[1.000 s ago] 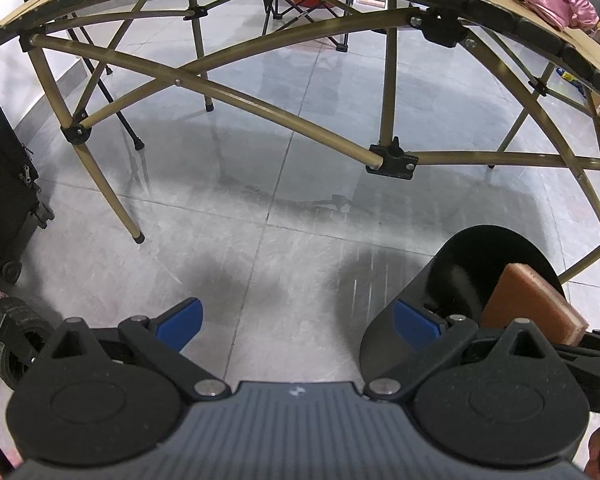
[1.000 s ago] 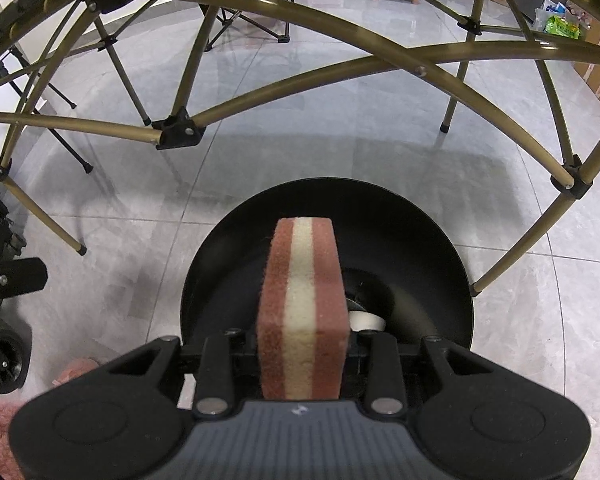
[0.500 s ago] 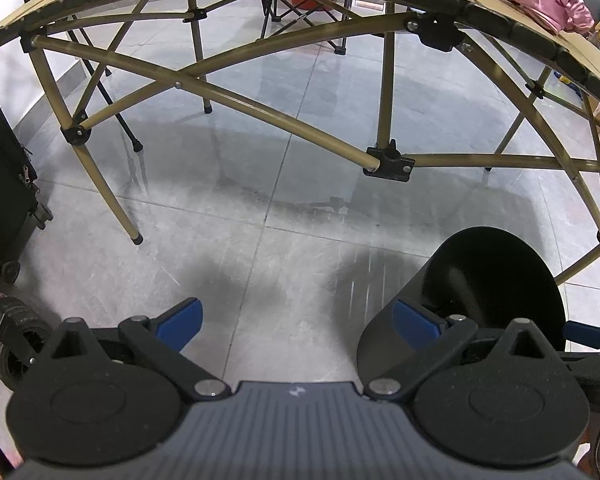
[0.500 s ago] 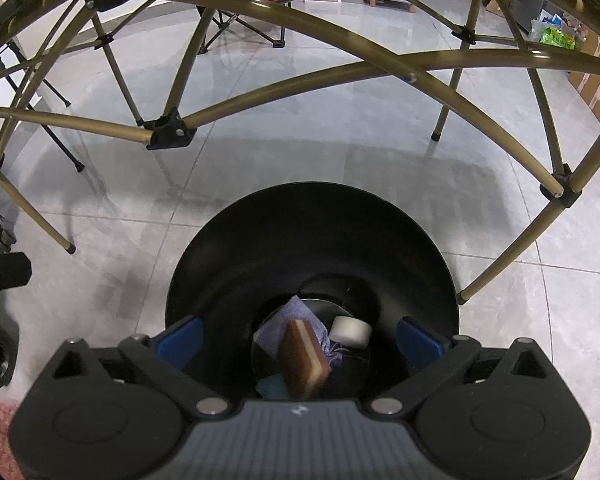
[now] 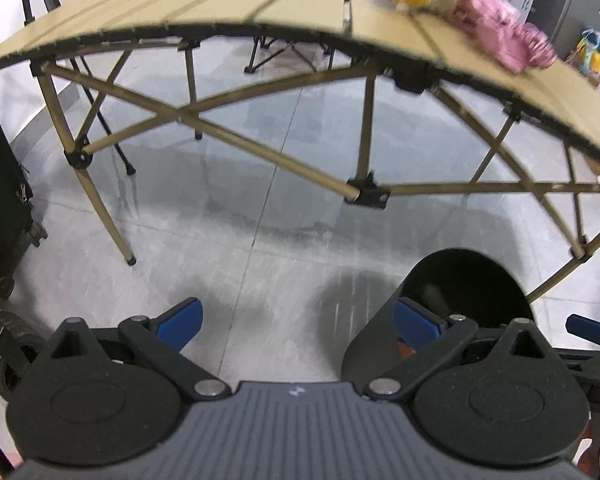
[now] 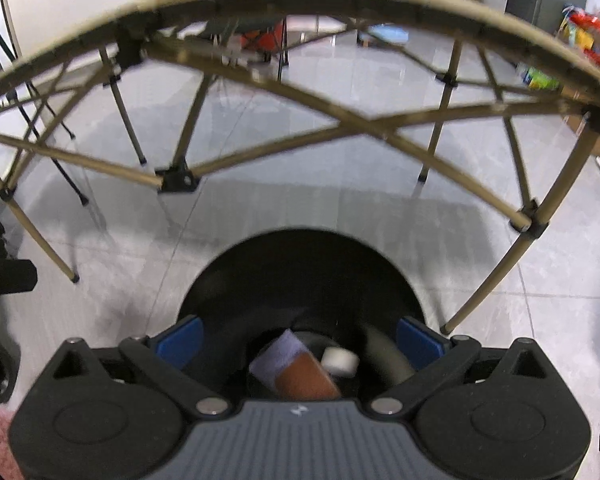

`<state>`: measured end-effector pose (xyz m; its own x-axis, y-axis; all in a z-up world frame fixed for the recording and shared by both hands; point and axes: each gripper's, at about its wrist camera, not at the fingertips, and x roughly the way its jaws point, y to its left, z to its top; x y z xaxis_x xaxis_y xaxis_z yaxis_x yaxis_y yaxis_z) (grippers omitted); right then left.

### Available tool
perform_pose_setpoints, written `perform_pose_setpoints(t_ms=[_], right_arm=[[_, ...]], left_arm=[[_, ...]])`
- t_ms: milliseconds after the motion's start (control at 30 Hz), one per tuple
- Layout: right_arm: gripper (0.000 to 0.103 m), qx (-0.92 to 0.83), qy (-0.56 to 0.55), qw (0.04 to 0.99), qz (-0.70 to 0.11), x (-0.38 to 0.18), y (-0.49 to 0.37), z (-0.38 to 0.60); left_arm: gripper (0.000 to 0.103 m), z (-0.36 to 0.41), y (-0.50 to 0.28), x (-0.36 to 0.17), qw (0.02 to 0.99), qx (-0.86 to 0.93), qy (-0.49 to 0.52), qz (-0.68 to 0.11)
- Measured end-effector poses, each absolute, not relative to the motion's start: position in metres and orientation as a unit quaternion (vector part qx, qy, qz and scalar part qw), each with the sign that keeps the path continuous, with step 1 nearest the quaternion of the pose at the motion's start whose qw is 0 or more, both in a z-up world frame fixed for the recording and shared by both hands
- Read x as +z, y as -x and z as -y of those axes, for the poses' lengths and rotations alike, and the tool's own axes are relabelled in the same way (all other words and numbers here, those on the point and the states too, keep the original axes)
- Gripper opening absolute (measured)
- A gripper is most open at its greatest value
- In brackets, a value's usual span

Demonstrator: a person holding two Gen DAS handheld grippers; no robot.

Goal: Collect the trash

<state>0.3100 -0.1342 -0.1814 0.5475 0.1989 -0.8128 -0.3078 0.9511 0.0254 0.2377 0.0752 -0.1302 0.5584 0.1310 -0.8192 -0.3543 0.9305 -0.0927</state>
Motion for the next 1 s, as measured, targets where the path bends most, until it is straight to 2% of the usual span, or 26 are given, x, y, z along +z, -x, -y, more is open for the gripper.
perform_pose_setpoints(t_ms=[533, 1000], right_arm=[[0.103, 0.186, 0.007, 0.937, -0.295, -0.087, -0.278, 0.151], [0.103, 0.179, -0.022, 0.963, -0.201, -0.033, -0.301, 0.16]], left_arm=[[0.103, -0.069, -0.216, -0.046, 0.923, 0.107, 0.14, -0.343], [0.103, -0.08, -0.246, 0.008, 0.943, 0.122, 0.138, -0.277]])
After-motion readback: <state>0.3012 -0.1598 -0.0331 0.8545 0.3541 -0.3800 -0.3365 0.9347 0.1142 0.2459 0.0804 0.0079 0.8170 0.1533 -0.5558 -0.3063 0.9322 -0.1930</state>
